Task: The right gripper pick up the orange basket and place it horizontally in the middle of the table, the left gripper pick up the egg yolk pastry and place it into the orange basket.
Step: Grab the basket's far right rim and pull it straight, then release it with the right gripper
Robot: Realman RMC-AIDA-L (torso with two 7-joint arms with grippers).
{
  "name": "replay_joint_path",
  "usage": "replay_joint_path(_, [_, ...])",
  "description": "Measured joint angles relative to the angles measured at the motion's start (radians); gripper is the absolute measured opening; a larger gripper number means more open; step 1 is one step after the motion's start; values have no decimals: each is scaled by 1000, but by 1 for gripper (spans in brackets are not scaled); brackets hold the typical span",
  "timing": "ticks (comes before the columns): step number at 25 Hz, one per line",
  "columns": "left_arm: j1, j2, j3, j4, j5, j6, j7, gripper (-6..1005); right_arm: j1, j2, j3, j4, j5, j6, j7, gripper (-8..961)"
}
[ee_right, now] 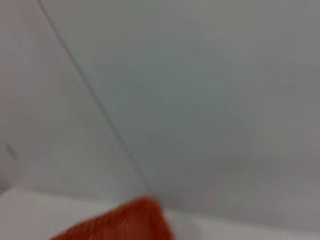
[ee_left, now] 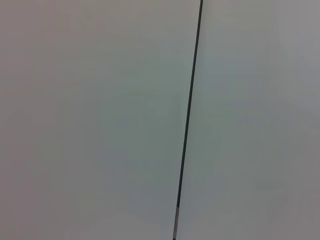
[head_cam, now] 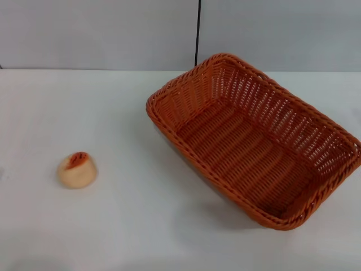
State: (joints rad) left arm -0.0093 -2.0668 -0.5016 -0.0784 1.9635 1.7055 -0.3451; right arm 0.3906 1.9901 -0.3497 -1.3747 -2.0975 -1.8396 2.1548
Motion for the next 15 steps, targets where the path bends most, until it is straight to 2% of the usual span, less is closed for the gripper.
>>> replay_joint_path(1, [0,0,0,0,0,0,0,798,27,-16,1,22,-39,-25,18,784])
replay_joint_path(2, [1,0,0,0,0,0,0,798,80,-40,-1,79,-115,-61,43,784])
replay_joint_path(3, [4,-2,1,1,0,0,0,798,80,-40,-1,79,-115,-61,43,784])
replay_joint_path(7, [11,-3,18,0,0,0,0,798,179,-75,-14,221,-245,-59,63,785])
replay_joint_path(10, [17,-3,25,0,0,0,0,798,199,-85,-37,268,-270,-36,77,785])
replay_joint_path(14, [26,-3,27,-12,0,-1,0,799,225,-92,-150,379,-288,55,92,785])
replay_joint_path(15, [26,-3,27,-12,0,-1,0,799,225,-92,-150,379,-288,55,92,785])
